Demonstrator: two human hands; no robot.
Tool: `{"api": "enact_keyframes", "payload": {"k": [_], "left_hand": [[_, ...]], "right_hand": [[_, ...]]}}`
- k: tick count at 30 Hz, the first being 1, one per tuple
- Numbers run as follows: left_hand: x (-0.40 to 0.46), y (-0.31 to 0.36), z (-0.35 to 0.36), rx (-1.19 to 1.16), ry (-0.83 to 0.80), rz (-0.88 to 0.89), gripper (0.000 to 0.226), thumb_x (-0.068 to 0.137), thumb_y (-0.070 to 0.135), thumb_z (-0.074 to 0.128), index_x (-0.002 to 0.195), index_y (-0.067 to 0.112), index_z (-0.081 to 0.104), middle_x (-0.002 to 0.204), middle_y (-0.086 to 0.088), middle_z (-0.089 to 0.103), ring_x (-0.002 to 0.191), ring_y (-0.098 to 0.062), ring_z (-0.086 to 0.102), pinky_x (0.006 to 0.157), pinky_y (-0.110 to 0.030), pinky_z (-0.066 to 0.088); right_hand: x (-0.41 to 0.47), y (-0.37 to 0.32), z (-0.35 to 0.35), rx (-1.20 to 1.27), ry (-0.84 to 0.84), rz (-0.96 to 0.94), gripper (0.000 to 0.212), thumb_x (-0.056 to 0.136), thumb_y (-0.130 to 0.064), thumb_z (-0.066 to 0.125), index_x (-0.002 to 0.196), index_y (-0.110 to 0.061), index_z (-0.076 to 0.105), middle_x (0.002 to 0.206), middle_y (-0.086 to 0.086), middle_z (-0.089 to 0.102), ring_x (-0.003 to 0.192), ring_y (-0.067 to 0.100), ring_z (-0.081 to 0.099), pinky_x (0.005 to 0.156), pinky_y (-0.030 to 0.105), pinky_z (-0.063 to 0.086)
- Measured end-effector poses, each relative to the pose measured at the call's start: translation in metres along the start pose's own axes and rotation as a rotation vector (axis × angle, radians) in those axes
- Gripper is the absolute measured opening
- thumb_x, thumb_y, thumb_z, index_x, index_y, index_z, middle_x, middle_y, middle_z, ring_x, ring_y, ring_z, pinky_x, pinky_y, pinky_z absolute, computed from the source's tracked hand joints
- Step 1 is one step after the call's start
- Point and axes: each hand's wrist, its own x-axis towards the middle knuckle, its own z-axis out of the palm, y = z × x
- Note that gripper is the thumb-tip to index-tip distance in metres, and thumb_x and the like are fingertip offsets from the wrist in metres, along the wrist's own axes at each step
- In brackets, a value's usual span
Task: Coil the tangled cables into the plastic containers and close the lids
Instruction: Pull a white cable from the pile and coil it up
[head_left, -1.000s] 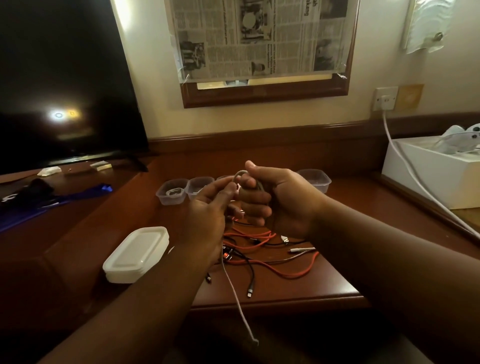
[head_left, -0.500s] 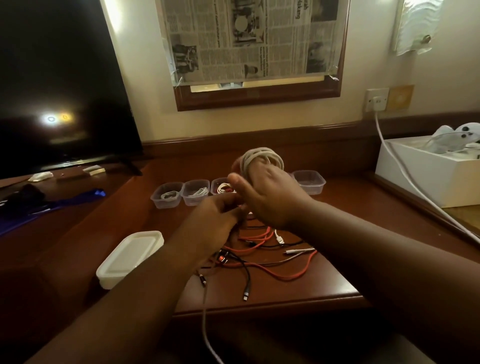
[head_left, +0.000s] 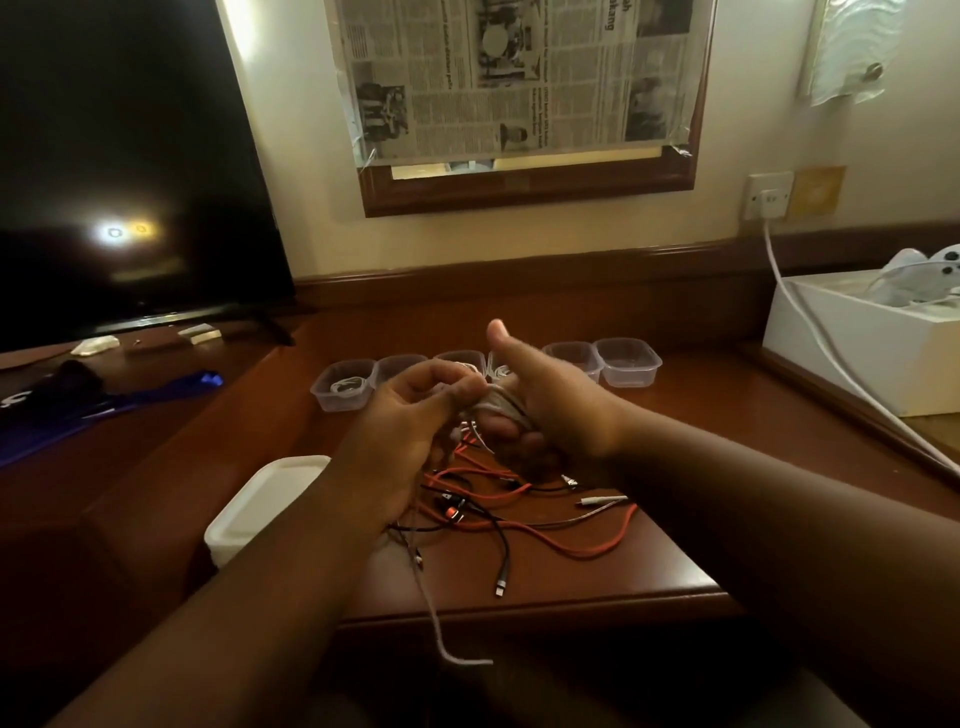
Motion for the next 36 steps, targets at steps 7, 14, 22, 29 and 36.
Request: {"api": "enact_keyframes", "payload": {"k": [7,14,22,29,36], "left_hand": [[-0.001,-0.010,0.016,-0.364,0.024,-0.212,0.016,0.088,0.031,0.063,0.079,0.019,0.069,0.068,-0.001,0.048,0.041,-0.005,0.036,0.039,-0.018,0.029],[-0.011,-0.016,0.028,0.110,-0.062,-0.228,0.020,0.097,0.014,0.058,0.107,0.024,0.073,0.063,0.005,0.058,0.047,-0.009,0.042,0.043,-0.019,0.034],[-0.008,-0.003,0.004,0.750,-0.083,0.192,0.014,0.092,0.022,0.069,0.092,0.036,0.071,0.084,0.011,0.074,0.079,-0.003,0.068,0.074,-0.025,0.055],[-0.002,0.000,0.001,0.167,0.008,0.091,0.010,0.071,0.035,0.075,0.077,0.026,0.076,0.062,-0.002,0.060,0.043,-0.010,0.047,0.041,-0.020,0.037],[-0.003,0.003,0.024,-0.231,0.143,-0.039,0.012,0.080,0.027,0.067,0.078,0.027,0.078,0.062,0.000,0.058,0.042,-0.006,0.042,0.040,-0.018,0.030]], "right_hand": [[-0.004,-0.015,0.007,0.666,-0.103,-0.320,0.065,0.094,-0.066,0.024,0.072,-0.010,0.048,0.057,0.001,0.033,0.051,0.017,0.034,0.053,0.030,0.029],[0.001,-0.017,-0.003,-0.286,0.681,-0.476,0.036,0.106,-0.032,0.033,0.085,-0.008,0.050,0.073,0.001,0.050,0.063,0.010,0.045,0.059,0.018,0.040],[-0.005,0.006,-0.011,-1.354,0.587,-0.041,0.058,0.102,-0.058,0.023,0.073,-0.017,0.053,0.072,-0.001,0.050,0.065,0.016,0.048,0.053,0.028,0.028],[-0.009,-0.008,-0.012,0.075,0.029,0.118,0.066,0.096,-0.066,0.025,0.057,-0.017,0.046,0.046,-0.003,0.029,0.039,0.013,0.020,0.043,0.026,0.015],[-0.008,-0.016,0.006,0.757,-0.054,-0.370,0.052,0.095,-0.056,0.032,0.076,-0.011,0.048,0.062,0.001,0.037,0.056,0.015,0.038,0.058,0.030,0.034]]}}
